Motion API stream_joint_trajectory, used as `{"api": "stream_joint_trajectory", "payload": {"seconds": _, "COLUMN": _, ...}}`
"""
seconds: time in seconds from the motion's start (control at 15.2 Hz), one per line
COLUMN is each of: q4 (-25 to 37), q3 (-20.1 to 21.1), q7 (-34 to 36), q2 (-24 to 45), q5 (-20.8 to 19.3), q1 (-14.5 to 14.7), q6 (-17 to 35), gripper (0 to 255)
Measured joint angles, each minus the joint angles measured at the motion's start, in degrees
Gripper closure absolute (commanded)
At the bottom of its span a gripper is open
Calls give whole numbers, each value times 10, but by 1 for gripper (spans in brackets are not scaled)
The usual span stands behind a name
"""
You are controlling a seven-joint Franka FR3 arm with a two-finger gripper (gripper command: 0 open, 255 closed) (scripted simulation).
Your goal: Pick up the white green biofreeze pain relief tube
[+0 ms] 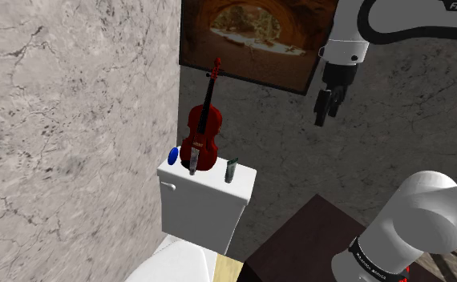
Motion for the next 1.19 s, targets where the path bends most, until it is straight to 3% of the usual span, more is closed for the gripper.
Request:
{"api": "stream_joint_trajectory", "payload": {"seconds": 0.26, "q4": -13, "q3": -21, "q7": -40, "q2": 21, "q5": -15, "q1": 3, "q6": 36, "gripper": 0}}
{"api": "stream_joint_trajectory", "payload": {"seconds": 0.59, "q4": -34, "q3": -68, "q7": -133, "q2": 85, "q5": -44, "q1": 10, "q6": 129, "gripper": 0}}
{"api": "stream_joint_trajectory", "payload": {"seconds": 1.19, "q4": -15, "q3": -134, "q7": -296, "q2": 255, "q5": -59, "q1": 29, "q6": 293, "gripper": 0}}
